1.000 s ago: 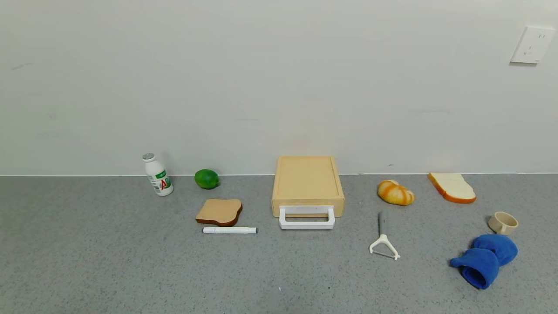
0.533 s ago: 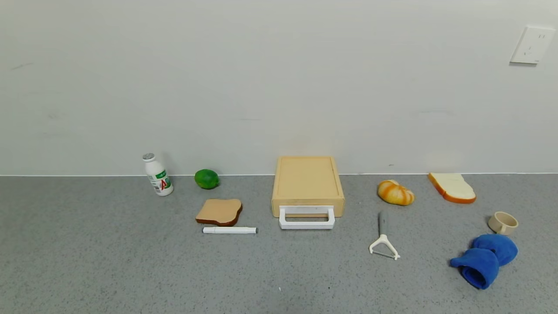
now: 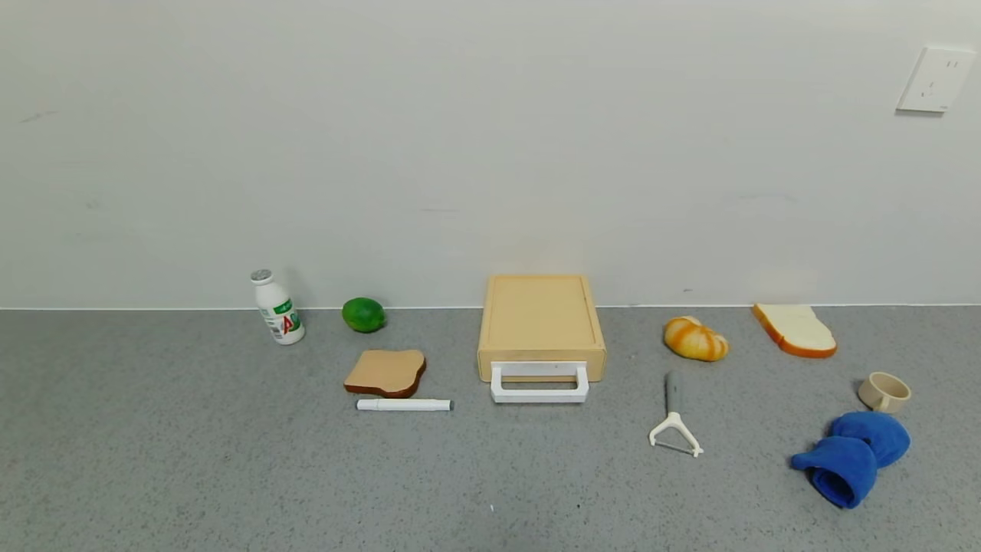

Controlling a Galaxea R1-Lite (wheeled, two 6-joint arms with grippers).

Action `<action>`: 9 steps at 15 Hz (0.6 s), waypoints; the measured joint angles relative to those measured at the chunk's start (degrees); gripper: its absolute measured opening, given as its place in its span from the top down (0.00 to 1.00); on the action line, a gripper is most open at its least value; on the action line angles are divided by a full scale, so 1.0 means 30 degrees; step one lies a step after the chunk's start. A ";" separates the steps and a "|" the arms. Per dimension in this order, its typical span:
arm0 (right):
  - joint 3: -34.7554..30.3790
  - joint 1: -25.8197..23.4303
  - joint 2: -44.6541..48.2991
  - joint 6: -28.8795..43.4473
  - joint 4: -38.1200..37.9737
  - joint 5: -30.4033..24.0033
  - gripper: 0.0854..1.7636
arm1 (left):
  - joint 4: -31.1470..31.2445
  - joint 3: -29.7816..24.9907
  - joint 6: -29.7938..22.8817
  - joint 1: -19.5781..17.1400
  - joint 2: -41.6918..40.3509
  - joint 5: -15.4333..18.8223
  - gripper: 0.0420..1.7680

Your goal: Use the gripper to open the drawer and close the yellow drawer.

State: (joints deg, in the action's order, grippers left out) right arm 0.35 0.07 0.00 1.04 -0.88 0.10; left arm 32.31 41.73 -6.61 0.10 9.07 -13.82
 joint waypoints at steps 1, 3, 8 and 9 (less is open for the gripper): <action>0.0000 0.0000 -0.0008 0.0000 -0.0008 -0.0008 0.03 | -0.0386 -0.0679 0.0146 -0.0016 -0.0646 0.0431 0.03; 0.0000 0.0000 0.0000 0.0004 0.0000 0.0004 0.03 | -0.2739 -0.2702 0.0378 -0.0024 -0.1820 0.1300 0.03; 0.0000 0.0000 -0.0008 0.0004 0.0008 0.0000 0.03 | -1.0358 -0.9899 0.0837 -0.0033 -0.2897 0.2873 0.03; 0.0000 0.0000 0.0000 0.0000 0.0000 0.0000 0.03 | -1.1796 -1.1240 0.0898 -0.0033 -0.2942 0.3149 0.03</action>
State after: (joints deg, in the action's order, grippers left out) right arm 0.35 0.07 0.00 1.04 -0.88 0.10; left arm -3.08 8.01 -3.91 0.00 0.24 -4.38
